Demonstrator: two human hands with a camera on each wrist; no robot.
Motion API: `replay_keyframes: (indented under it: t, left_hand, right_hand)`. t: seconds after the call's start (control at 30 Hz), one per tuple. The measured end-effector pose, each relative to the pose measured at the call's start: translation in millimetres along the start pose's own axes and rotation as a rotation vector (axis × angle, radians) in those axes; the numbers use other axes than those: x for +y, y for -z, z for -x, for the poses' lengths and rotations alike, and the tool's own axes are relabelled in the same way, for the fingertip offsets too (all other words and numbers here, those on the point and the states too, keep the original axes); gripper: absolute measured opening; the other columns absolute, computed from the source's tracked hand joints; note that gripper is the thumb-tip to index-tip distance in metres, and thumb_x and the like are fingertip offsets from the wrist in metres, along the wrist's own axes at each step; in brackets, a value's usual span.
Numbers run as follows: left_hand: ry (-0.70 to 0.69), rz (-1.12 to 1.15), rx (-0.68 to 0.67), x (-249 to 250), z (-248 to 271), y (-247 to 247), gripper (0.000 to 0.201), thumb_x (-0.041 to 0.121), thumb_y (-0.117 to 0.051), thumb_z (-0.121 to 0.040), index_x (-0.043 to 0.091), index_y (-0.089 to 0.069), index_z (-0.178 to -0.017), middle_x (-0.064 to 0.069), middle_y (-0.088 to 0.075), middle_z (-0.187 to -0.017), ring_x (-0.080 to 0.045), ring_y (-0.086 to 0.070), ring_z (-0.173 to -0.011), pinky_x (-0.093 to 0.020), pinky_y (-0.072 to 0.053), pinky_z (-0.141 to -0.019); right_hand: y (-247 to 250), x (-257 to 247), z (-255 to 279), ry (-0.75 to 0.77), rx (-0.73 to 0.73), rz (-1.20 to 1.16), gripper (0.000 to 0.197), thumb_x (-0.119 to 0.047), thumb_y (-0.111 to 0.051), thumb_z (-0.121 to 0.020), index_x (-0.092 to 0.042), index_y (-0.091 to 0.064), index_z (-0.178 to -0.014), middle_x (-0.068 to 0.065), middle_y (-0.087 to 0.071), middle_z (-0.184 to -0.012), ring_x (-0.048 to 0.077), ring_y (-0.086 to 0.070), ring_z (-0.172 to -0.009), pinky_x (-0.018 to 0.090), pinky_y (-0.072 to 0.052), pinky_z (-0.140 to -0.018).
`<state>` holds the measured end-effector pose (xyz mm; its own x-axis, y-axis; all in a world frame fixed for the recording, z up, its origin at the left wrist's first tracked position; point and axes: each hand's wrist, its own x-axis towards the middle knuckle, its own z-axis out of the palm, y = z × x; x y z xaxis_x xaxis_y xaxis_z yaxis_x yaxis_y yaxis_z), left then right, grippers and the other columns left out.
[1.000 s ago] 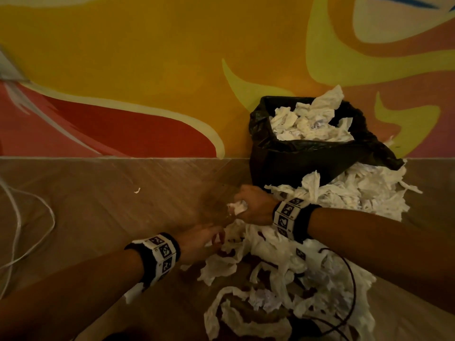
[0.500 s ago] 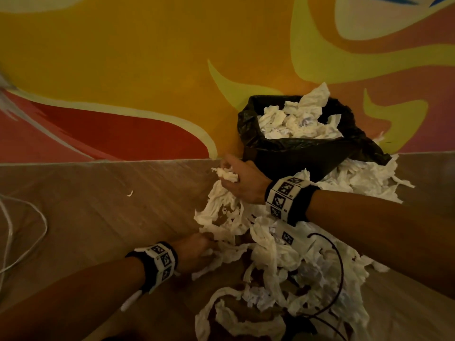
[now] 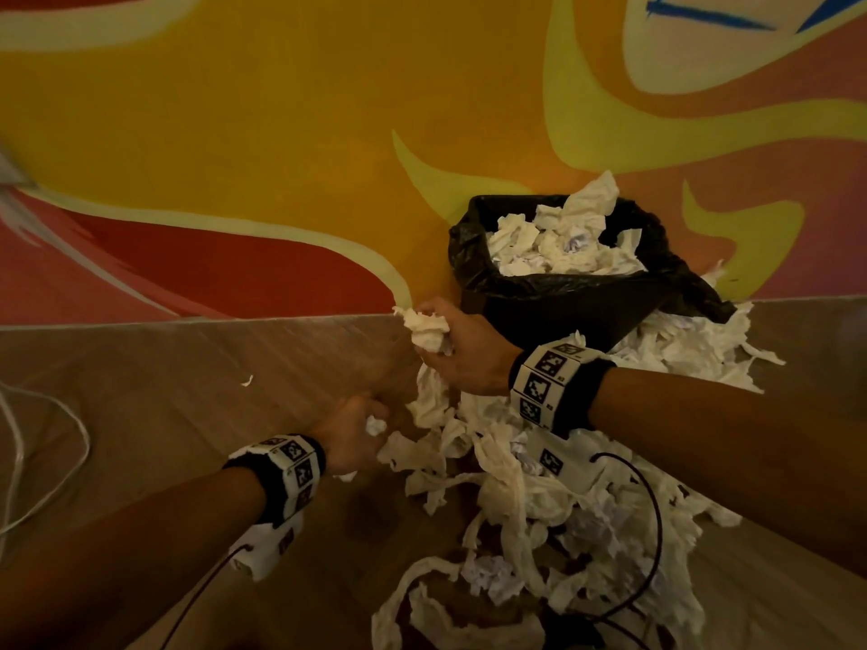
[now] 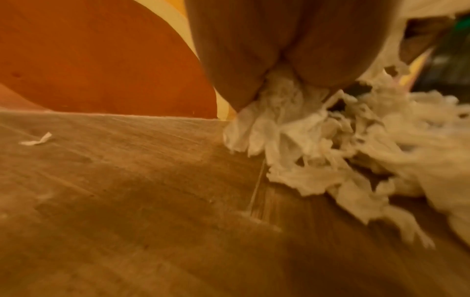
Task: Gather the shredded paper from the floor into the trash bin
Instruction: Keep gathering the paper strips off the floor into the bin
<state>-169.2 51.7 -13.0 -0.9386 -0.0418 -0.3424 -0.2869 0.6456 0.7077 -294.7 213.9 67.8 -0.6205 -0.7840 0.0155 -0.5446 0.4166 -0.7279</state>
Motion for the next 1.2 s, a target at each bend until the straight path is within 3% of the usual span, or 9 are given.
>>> replay_keyframes:
  t: [0.13,0.23,0.37,0.5,0.6,0.73,0.93,1.13,1.2]
  left_hand:
    - [-0.158,0.112,0.169,15,-4,12,0.035,-0.012,-0.063,-0.08,0.0,-0.059,-0.112,-0.002,-0.058,-0.116,-0.017,-0.055,-0.103,-0.017,-0.047,-0.087]
    - [-0.18,0.181,0.126,33,-3,25,0.052,-0.013,-0.063,-0.081,0.006,-0.051,-0.128,-0.002,-0.051,-0.126,-0.008,-0.049,-0.107,0.003,-0.036,-0.082]
    - [0.007,0.81,-0.2,53,-5,36,0.034,0.02,-0.061,-0.088,0.027,-0.06,-0.122,-0.014,-0.061,-0.126,-0.025,-0.061,-0.099,-0.037,-0.05,-0.082]
    - [0.027,0.864,-0.186,60,-8,37,0.049,0.049,-0.076,-0.067,0.028,-0.066,-0.109,-0.001,-0.07,-0.108,-0.016,-0.067,-0.09,-0.03,-0.055,-0.073]
    - [-0.092,0.699,-0.108,77,-11,32,0.034,0.035,-0.072,-0.076,0.024,-0.064,-0.106,0.004,-0.073,-0.102,-0.016,-0.069,-0.094,-0.025,-0.054,-0.074]
    - [-0.196,0.598,-0.043,99,-14,34,0.009,0.004,-0.056,-0.092,0.012,-0.06,-0.093,0.008,-0.07,-0.066,0.0,-0.065,-0.058,-0.013,-0.049,-0.052]
    - [-0.245,0.561,0.022,126,-22,59,0.02,0.0,-0.052,-0.095,-0.016,-0.05,-0.082,-0.022,-0.046,-0.056,-0.024,-0.042,-0.042,-0.031,-0.032,-0.041]
    - [-0.446,0.316,0.319,155,-35,88,0.016,-0.001,-0.058,-0.091,-0.003,-0.061,-0.075,0.002,-0.06,-0.06,-0.004,-0.048,-0.048,-0.017,-0.037,-0.047]
    - [-0.493,0.242,0.327,170,-40,93,0.017,-0.004,-0.059,-0.088,0.006,-0.062,-0.075,0.008,-0.061,-0.064,0.0,-0.051,-0.05,-0.015,-0.037,-0.049]
  right_hand:
    - [4,-3,-2,0.057,-0.003,0.035,0.026,-0.007,-0.056,-0.089,-0.029,-0.043,-0.084,-0.011,-0.042,-0.06,-0.006,-0.047,-0.052,0.009,-0.034,-0.049]
    - [6,-9,-4,0.099,-0.005,0.043,0.041,0.005,-0.05,-0.086,-0.029,-0.032,-0.071,-0.01,-0.034,-0.058,0.002,-0.039,-0.049,0.012,-0.031,-0.049]
    - [14,-16,-4,0.121,-0.045,0.086,0.03,-0.002,-0.053,-0.087,-0.029,-0.051,-0.073,-0.02,-0.045,-0.066,-0.001,-0.045,-0.055,0.001,-0.031,-0.058]
    - [17,-20,0,0.075,0.037,0.099,0.019,-0.029,-0.049,-0.092,-0.021,-0.054,-0.076,-0.015,-0.055,-0.064,-0.002,-0.051,-0.06,0.016,-0.034,-0.063]
    - [18,-29,-1,0.01,0.079,-0.018,0.038,-0.049,-0.039,-0.097,-0.016,-0.054,-0.086,-0.003,-0.059,-0.07,0.01,-0.058,-0.066,0.027,-0.043,-0.062]
    - [22,-49,-4,-0.017,0.173,-0.191,0.054,-0.048,-0.03,-0.101,-0.005,-0.058,-0.085,0.008,-0.062,-0.072,0.02,-0.059,-0.068,0.042,-0.047,-0.071]
    - [47,-59,-8,0.052,0.301,-0.249,0.019,-0.024,-0.051,-0.094,-0.021,-0.042,-0.111,-0.008,-0.058,-0.073,0.0,-0.053,-0.056,0.018,-0.041,-0.054]
    - [79,-53,-12,-0.037,0.415,-0.144,0.016,-0.035,-0.054,-0.091,-0.025,-0.052,-0.103,0.004,-0.049,-0.1,0.015,-0.05,-0.091,0.029,-0.041,-0.076]
    - [92,-51,-11,-0.05,0.347,-0.268,0.014,-0.034,-0.056,-0.093,-0.024,-0.054,-0.102,0.0,-0.058,-0.087,0.011,-0.057,-0.075,0.029,-0.046,-0.064]
